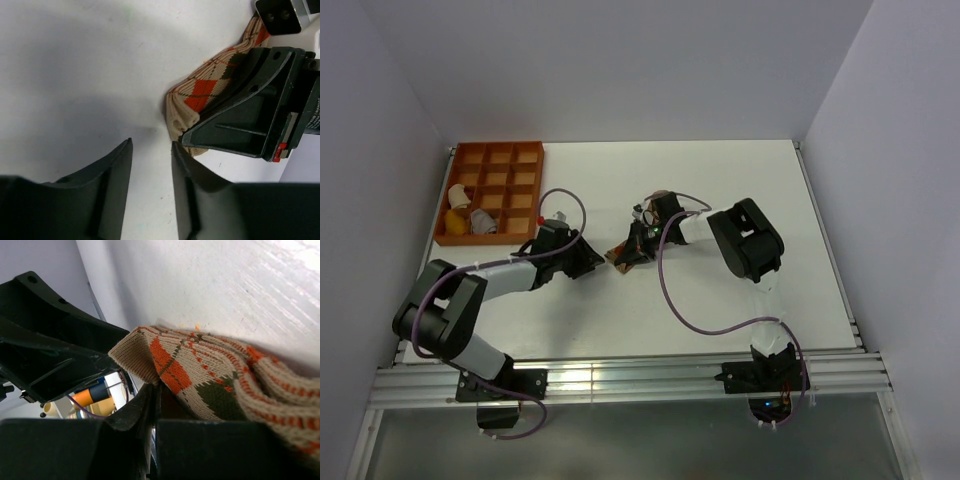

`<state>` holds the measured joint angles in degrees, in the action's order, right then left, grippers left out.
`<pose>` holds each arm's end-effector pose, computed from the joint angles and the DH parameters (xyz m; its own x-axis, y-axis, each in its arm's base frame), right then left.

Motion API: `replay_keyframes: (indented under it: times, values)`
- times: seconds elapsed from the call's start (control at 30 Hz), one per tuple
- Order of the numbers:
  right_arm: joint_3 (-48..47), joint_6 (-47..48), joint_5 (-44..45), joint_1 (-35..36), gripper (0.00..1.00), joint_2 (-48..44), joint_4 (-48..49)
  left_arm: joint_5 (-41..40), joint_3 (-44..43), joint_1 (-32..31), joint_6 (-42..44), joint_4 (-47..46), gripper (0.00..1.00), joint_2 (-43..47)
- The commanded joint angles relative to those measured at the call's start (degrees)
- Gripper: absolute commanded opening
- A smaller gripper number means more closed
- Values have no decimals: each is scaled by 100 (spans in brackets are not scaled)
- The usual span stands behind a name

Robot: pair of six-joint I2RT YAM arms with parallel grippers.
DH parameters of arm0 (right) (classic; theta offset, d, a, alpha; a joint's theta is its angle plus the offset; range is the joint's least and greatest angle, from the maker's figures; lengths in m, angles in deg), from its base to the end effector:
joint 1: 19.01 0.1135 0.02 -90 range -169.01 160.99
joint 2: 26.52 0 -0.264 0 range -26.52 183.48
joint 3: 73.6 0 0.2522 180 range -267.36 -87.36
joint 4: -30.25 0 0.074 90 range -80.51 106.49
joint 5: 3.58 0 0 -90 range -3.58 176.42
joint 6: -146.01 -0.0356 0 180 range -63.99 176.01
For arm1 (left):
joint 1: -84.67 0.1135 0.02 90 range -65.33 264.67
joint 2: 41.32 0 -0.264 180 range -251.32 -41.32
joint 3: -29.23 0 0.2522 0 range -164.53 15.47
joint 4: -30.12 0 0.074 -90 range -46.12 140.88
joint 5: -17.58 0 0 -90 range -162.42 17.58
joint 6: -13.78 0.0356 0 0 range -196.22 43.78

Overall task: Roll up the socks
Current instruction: Roll the sock at the center of the board.

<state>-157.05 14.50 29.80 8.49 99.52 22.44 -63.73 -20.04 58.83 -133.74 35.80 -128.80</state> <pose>0.3594 0.2206 0.0842 -0.9931 -0.1059 -0.0509 -0.0908 0.4172 0.9043 0.2544 -0.1292 0.1455 -0.7812 -0.5482 -0.2986 -0.2424 0.7072 -0.6642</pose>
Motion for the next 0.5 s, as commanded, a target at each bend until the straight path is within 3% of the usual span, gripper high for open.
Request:
replay_keyframes:
  times: [0.0,0.17,0.47]
  values:
    - [8,38,248,-44,0,184,-16,-148,-307,-96,-84,-554,41,-251]
    - [-27,118,283,-35,0,176,-130,-254,-466,-140,-67,-669,21,-603]
    - [-80,162,353,-35,0,237,-218,-254,-536,-228,-93,-1056,21,-665]
